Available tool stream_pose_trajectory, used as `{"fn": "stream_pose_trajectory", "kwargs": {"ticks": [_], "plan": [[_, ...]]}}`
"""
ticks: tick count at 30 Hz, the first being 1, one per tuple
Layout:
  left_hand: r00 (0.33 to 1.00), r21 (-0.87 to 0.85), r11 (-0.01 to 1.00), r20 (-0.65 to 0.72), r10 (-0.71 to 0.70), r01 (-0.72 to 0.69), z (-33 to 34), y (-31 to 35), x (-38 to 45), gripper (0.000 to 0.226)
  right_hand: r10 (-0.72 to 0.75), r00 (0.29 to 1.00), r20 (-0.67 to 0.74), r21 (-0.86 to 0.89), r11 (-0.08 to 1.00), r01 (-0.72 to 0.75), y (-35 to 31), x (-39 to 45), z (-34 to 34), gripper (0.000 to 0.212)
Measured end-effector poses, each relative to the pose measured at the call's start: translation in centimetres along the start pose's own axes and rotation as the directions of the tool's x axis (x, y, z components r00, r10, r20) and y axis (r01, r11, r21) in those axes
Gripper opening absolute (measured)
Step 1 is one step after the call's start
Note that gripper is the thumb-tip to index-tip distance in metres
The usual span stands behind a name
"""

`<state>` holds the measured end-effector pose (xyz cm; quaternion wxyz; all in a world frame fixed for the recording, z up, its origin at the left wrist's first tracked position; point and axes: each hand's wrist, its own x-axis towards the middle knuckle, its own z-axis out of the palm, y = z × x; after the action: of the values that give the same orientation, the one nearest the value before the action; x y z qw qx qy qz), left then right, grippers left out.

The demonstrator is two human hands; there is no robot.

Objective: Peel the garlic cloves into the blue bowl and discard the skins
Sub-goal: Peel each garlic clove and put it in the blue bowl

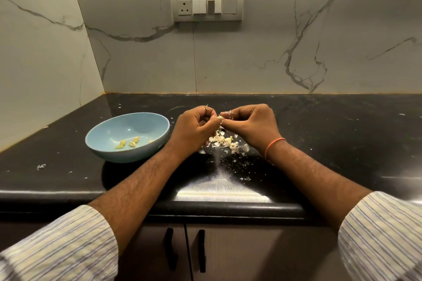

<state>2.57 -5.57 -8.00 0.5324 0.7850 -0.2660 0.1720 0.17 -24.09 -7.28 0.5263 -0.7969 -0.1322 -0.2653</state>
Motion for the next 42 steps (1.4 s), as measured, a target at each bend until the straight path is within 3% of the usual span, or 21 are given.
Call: {"fn": "stream_pose_trajectory", "kwargs": {"ticks": [5, 9, 13, 24, 29, 35, 42], "plan": [[0.998, 0.042, 0.997, -0.028, 0.065, -0.063, 0.0, -0.1, -0.1, 0.012, -0.046, 0.998, -0.033, -0.052, 0.998, 0.044, 0.0, 0.0, 0.2, 0.017], [0.991, 0.072, 0.989, 0.026, 0.13, -0.131, 0.4, 0.2, -0.3, 0.008, 0.018, 0.998, -0.06, -0.032, 0.999, -0.02, 0.6, 0.6, -0.2, 0.017], [0.998, -0.009, 0.998, -0.028, 0.062, -0.063, -0.3, -0.2, -0.1, 0.005, 0.114, 0.993, 0.019, 0.114, 0.987, -0.115, 1.2, 0.7, -0.5, 0.022], [0.99, 0.205, 0.978, -0.12, 0.069, -0.043, -0.3, -0.5, 0.1, 0.013, 0.159, 0.977, 0.143, 0.336, 0.921, -0.199, 1.1, 0.9, -1.2, 0.02], [0.997, 0.181, 0.982, -0.038, 0.065, -0.057, -0.4, -0.6, 0.0, 0.024, 0.152, 0.974, 0.167, 0.32, 0.926, -0.199, 0.9, 0.9, -1.5, 0.021], [0.974, 0.193, 0.97, -0.14, 0.176, -0.148, -0.2, 0.2, -0.1, 0.017, 0.148, 0.967, 0.209, 0.269, 0.942, -0.202, 0.4, 0.7, -2.0, 0.025], [0.968, 0.3, 0.934, -0.098, 0.232, -0.194, -2.8, 3.0, 0.6, 0.017, 0.11, 0.964, 0.241, 0.222, 0.961, -0.165, -3.0, 1.9, -1.8, 0.023]]}}
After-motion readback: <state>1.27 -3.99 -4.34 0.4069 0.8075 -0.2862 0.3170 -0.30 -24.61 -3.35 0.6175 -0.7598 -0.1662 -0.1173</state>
